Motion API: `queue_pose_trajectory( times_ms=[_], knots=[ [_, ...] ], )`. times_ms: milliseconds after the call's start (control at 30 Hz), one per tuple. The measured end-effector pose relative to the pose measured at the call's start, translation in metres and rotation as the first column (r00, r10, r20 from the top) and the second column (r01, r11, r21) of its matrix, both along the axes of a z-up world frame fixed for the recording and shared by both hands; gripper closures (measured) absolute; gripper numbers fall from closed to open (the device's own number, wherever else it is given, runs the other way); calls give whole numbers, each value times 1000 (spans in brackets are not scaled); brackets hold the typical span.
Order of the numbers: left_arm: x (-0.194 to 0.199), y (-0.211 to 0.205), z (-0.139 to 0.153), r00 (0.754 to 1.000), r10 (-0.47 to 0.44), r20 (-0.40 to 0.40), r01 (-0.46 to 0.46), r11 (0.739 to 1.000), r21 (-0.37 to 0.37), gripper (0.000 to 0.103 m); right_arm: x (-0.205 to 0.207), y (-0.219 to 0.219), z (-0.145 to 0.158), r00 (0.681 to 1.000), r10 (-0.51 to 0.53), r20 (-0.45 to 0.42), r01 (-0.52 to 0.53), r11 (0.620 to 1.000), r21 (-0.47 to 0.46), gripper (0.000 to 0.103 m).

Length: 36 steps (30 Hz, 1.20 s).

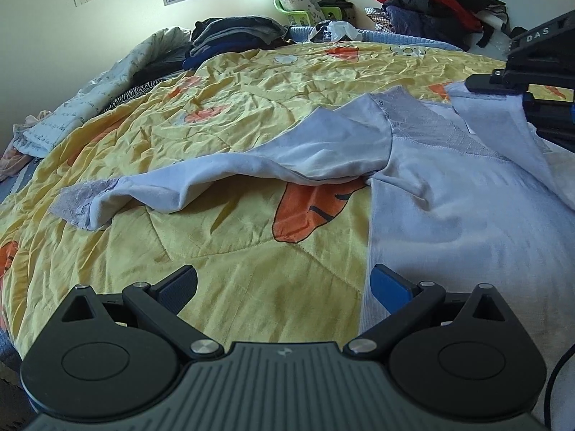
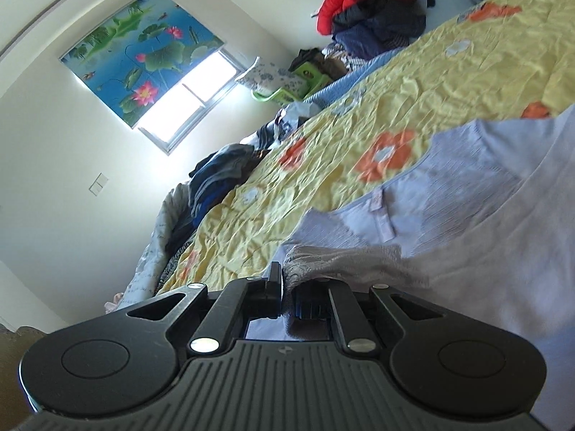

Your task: Fold small clothes

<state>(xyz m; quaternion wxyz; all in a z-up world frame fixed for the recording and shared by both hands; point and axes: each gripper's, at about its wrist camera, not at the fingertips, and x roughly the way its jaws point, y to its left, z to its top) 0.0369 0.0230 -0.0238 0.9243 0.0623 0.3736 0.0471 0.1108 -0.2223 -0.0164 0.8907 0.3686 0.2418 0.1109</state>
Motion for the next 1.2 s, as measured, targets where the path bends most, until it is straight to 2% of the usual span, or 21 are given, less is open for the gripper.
queue_pose_trajectory(
  times_ms=[300,500,600,700,733,800,933,1067,1200],
  knots=[
    [4,12,-3,1000,26,-11,-26,1000,-12,0,32,53,3,996,90,-12,-90,996,29,91],
    [4,17,-5,999,37,-16,-37,999,-12,0,50,82,10,988,153,6,-153,988,14,90],
    [5,20,-6,999,47,-22,-47,999,-19,0,57,91,4,983,181,-25,-180,984,11,85],
    [4,24,-5,999,50,-20,-51,998,-24,0,65,91,-10,969,227,-93,-222,973,66,60],
    [3,25,-4,998,54,-15,-55,998,-21,0,64,89,-14,965,243,-102,-233,967,104,58],
    [4,28,-4,998,65,-16,-65,998,-20,0,58,82,-14,961,265,-74,-251,954,163,57],
    [7,36,-5,995,95,-26,-96,995,-38,0,38,68,-6,965,263,-12,-255,945,207,51],
    [8,40,-6,994,103,-39,-105,993,-52,0,37,69,-18,958,277,-77,-252,937,242,48],
    [8,47,-4,994,109,-30,-111,993,-46,0,40,82,-37,933,329,-150,-289,928,235,48]
  ],
)
